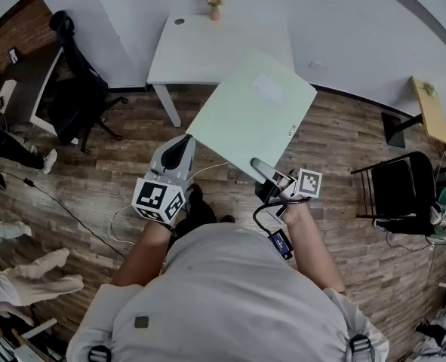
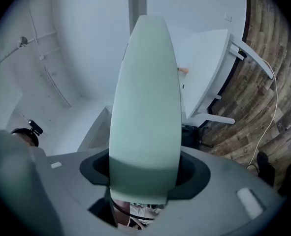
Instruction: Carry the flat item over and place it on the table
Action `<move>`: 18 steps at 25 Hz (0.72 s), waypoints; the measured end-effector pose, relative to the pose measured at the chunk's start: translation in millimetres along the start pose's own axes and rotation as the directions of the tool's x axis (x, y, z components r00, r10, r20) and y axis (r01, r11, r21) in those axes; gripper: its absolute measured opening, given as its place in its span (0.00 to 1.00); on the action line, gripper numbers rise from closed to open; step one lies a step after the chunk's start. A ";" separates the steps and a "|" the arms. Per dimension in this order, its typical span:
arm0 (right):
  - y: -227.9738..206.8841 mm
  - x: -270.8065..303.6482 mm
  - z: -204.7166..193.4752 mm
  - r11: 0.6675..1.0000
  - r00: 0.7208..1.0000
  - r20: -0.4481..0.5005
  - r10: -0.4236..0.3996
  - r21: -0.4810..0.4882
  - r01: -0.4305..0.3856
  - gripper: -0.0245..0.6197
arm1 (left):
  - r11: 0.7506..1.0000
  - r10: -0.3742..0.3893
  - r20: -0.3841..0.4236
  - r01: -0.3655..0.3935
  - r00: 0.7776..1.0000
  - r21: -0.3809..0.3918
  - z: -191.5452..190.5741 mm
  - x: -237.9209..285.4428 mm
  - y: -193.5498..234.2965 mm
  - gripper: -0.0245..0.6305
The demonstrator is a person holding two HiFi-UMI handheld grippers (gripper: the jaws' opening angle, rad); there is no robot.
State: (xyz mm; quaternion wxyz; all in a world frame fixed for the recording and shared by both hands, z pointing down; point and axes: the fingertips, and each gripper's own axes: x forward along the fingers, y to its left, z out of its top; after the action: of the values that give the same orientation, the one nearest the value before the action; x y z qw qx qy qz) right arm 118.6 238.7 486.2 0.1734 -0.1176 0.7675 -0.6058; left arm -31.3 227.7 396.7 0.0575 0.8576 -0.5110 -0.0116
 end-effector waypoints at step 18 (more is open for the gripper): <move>-19.8 30.9 13.1 1.000 1.000 0.001 -0.027 0.002 0.027 0.49 | 1.000 -0.011 -0.012 0.011 1.000 -0.011 -9.3 13.6 38.8 0.04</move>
State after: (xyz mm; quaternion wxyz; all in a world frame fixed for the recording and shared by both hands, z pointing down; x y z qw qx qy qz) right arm 95.2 210.3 498.9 0.1659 -0.1283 0.7652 -0.6087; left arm -58.0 198.3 410.7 0.0651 0.8602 -0.5057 -0.0096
